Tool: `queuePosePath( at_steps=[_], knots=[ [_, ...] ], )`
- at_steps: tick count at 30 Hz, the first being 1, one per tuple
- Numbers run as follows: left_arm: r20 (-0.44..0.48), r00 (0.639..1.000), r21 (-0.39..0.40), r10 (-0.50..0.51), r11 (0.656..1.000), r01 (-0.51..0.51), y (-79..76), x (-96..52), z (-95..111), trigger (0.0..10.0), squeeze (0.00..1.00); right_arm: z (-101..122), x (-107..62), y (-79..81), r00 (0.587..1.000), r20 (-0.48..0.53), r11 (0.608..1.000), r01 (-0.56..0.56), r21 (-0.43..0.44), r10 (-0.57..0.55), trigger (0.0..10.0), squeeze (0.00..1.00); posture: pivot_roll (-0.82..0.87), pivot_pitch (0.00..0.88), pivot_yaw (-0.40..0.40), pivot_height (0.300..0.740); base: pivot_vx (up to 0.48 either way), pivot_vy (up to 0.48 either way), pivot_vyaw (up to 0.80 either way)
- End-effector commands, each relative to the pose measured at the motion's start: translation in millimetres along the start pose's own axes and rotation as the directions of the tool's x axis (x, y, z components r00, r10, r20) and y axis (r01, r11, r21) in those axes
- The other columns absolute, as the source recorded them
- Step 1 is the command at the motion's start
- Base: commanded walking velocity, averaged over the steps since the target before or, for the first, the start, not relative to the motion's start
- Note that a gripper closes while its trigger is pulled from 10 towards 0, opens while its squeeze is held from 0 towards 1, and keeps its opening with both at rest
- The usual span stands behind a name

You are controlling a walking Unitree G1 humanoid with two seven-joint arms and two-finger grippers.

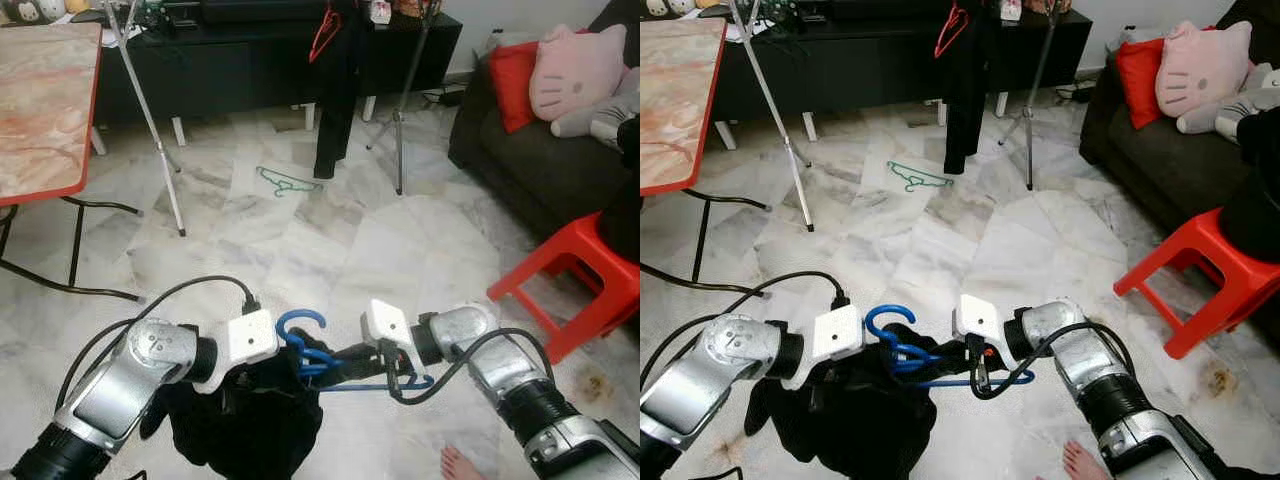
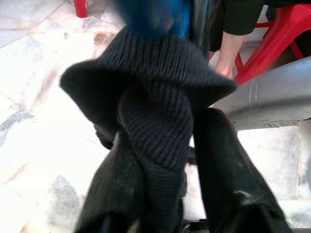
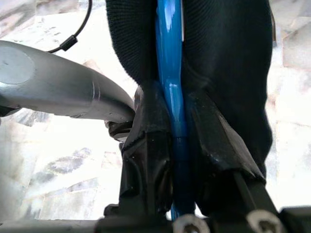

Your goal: Hang hanger

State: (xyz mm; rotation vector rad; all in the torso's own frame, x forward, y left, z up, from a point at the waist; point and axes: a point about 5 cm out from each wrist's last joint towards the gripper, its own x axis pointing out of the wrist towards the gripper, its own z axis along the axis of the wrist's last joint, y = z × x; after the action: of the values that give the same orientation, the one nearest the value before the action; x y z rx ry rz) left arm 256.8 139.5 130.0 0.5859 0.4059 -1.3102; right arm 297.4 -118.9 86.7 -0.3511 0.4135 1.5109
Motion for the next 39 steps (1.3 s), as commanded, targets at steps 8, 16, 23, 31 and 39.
queuePosePath(
  at_steps=[8, 16, 23, 31, 39],
  knots=[
    [0.004, 1.0, 0.03, -0.027, 0.999, 0.027, -0.1, -0.2, 4.9, 10.0, 1.0, -2.9, -7.7, -12.3, 0.975, 0.067, 0.976, 0.212, 0.041, -0.214, 0.0, 0.0, 0.02, 0.109, -0.081, 0.74, 0.0, 0.0, 0.0],
    [0.005, 1.0, 0.014, -0.005, 1.0, 0.005, -0.1, -0.8, 3.6, 10.0, 1.0, -6.1, -9.1, -18.9, 0.926, 0.117, 0.933, 0.348, 0.094, -0.358, 0.0, 0.0, 0.03, 0.109, -0.088, 0.74, 0.0, 0.0, 0.0],
    [0.004, 0.99, 0.0, 0.138, 0.99, -0.138, 15.1, -2.5, 0.9, 10.0, 1.0, -9.8, -5.5, -15.7, 0.914, 0.139, 0.922, 0.363, 0.133, -0.381, 0.0, 0.0, 0.03, 0.109, -0.093, 0.74, 0.0, 0.0, 0.0],
    [0.016, 0.967, -0.026, 0.254, 0.967, -0.253, 21.3, -5.7, -5.0, 10.0, 0.0, -15.7, -5.7, -16.5, 0.88, 0.147, 0.887, 0.424, 0.183, -0.451, 0.0, 0.0, 0.03, 0.106, -0.103, 0.74, 0.0, 0.0, 0.0],
    [0.072, 0.908, -0.043, 0.413, 0.91, -0.411, 29.3, -6.9, -7.1, 10.0, 0.0, -17.6, -8.6, -23.9, 0.799, 0.165, 0.807, 0.532, 0.255, -0.578, 0.0, 0.0, 0.03, 0.098, -0.113, 0.74, 0.0, 0.0, 0.0]
  ],
)
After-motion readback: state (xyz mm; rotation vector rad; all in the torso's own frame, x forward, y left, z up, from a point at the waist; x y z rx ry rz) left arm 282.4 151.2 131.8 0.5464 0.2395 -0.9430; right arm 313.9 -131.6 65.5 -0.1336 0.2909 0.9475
